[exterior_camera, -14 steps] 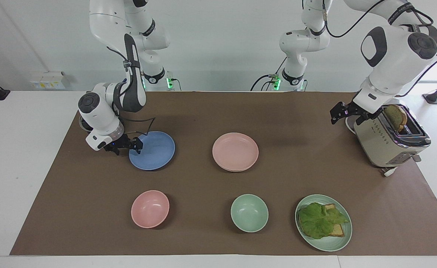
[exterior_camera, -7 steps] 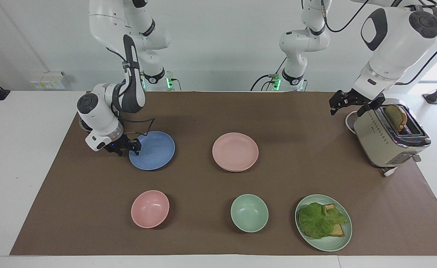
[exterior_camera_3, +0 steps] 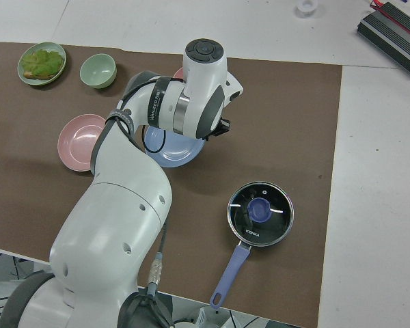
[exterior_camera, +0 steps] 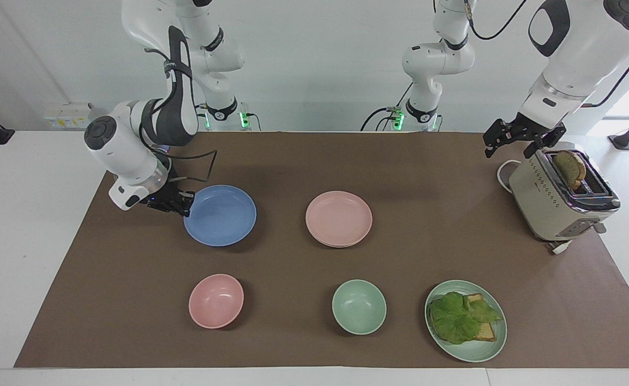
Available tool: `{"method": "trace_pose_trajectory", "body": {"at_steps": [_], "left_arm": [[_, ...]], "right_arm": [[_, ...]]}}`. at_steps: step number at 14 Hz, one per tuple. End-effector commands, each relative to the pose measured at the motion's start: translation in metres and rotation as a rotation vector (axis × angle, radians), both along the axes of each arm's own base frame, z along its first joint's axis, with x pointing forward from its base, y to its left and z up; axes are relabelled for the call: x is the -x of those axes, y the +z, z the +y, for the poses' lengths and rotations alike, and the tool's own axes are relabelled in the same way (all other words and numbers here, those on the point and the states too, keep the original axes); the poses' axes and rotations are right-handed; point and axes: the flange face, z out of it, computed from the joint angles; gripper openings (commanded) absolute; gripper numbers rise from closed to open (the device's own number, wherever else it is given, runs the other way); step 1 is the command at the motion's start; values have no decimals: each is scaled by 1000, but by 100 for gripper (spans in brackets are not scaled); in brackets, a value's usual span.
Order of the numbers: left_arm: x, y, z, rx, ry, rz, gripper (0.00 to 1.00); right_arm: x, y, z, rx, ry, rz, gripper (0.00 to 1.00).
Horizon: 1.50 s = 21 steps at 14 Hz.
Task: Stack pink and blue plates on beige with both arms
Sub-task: 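Carry the blue plate over the pink plate with the right gripper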
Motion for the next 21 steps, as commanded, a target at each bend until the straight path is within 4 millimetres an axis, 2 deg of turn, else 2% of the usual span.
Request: {"method": "trace_pose_trajectory", "body": {"at_steps": [1,3,4,5,6,7,8,10,12,16,17,21], "left_arm": [[3,3,2,-18,10,3,100],[3,3,2,-18,8,3,100],[3,3,2,-18,8,3,100],[3,4,3,-18,10,3,100],[3,3,3,-18,10,3,100],[3,3,3,-18,10,3,100],[3,3,2,-18,8,3,100],[3,3,2,-18,8,3,100],[3,4,2,-18,9,2,100],[4,3,-10,-18,-14,3,100],[4,3,-17,-19,-25,4,100],[4,3,-19,-18,-30,3,100]], "right_arm": [[-12,33,33,-33,86,-35,0],[-16,49,71,-43,104,-65,0],[-17,48,85,-37,78,-71,0],[-18,50,107,-27,70,-90,0],[-16,52,136,-21,80,-116,0],[-13,48,159,-13,78,-117,0],[-13,30,181,3,62,-89,0],[-18,12,229,-1,19,-109,0],[-8,-5,265,-6,9,-78,0],[3,-32,313,-19,-14,-82,0],[5,-36,317,-18,-9,-85,0],[4,-55,324,-19,4,-101,0]]}}
